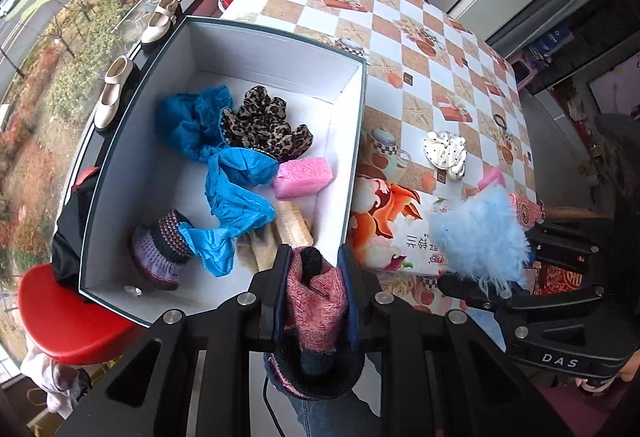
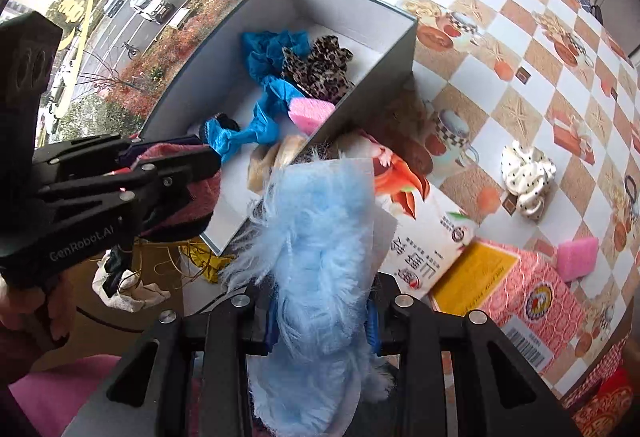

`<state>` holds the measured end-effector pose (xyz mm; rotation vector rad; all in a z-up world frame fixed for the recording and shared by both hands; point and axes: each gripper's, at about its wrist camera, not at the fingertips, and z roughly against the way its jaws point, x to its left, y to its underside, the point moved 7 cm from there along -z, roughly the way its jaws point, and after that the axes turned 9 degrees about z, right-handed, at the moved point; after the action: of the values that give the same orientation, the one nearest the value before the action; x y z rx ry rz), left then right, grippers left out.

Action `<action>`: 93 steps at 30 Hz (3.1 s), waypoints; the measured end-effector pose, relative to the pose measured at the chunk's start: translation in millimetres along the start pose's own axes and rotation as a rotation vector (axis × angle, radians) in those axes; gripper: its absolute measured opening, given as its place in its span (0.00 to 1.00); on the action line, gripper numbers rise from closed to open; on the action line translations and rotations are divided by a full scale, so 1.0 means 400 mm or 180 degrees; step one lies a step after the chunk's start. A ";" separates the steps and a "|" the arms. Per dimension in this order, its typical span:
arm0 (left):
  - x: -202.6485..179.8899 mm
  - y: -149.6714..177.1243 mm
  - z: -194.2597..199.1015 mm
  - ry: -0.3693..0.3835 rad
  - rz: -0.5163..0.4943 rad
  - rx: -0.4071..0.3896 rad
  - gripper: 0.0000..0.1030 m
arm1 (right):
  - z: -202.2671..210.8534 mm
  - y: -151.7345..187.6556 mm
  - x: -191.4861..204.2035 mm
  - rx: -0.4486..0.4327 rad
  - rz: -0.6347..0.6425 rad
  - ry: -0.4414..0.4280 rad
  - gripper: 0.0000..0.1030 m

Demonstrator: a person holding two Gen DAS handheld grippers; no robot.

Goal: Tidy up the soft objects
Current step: 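Carry the knit band with left tool while right tool carries the blue fluffy item over the box, then open left tool to drop the knit band while right tool drops the fluffy item into the box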

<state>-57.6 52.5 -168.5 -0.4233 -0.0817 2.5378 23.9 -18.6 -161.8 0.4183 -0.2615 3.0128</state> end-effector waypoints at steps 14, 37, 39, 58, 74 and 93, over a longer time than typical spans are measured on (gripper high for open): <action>0.069 -0.020 -0.021 -0.0184 0.0173 -0.0066 0.24 | 0.007 -0.137 0.066 -0.0111 0.0299 -0.0052 0.33; 0.086 -0.056 -0.041 -0.0187 0.0152 -0.0013 0.24 | -0.024 -0.163 0.042 -0.0028 0.0200 -0.0049 0.33; 0.090 -0.063 -0.044 -0.0191 0.0168 -0.0014 0.24 | -0.025 -0.168 0.040 -0.0025 0.0203 -0.0041 0.33; 0.143 -0.130 -0.068 -0.0382 0.0351 -0.0145 0.24 | 0.001 -0.289 -0.019 -0.0259 0.0043 0.0101 0.33; 0.151 -0.136 -0.083 -0.0400 0.0386 -0.0107 0.25 | -0.031 -0.335 0.005 -0.0215 0.0113 0.0062 0.33; 0.128 -0.149 -0.087 -0.0379 0.0330 0.0009 0.86 | 0.044 -0.358 -0.076 -0.0430 -0.0441 -0.0048 0.99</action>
<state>-56.0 129.2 -207.2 -0.2817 -0.1033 2.6638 73.5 116.7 -131.0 0.4281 -0.4162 2.8370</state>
